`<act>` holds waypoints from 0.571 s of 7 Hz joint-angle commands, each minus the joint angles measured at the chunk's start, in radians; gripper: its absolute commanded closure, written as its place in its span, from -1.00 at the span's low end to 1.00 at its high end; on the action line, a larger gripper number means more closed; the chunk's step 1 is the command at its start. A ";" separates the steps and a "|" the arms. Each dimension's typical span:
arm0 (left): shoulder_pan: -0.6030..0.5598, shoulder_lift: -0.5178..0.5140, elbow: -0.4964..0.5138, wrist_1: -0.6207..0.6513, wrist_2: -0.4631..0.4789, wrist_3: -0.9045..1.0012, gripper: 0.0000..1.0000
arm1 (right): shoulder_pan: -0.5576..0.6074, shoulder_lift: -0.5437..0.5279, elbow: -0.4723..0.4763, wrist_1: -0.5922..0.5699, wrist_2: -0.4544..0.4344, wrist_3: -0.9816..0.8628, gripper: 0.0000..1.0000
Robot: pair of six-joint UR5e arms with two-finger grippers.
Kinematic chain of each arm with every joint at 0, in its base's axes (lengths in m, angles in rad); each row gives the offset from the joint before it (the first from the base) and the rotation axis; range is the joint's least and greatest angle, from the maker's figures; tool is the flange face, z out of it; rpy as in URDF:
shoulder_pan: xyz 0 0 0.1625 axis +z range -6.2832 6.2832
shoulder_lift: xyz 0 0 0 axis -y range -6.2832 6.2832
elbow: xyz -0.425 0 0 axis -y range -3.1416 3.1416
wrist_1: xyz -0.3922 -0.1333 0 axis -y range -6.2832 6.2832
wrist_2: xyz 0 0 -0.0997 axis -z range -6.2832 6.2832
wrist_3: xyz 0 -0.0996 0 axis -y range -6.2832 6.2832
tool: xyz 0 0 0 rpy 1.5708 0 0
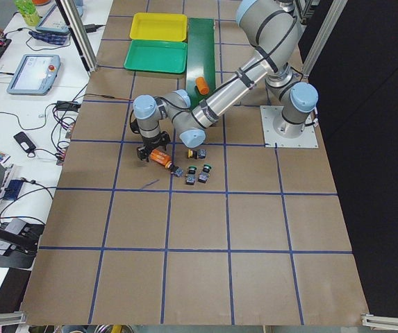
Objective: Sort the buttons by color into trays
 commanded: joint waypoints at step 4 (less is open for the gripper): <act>-0.005 0.019 -0.029 -0.002 -0.013 -0.081 0.97 | -0.001 -0.006 0.037 -0.003 -0.003 0.002 -1.00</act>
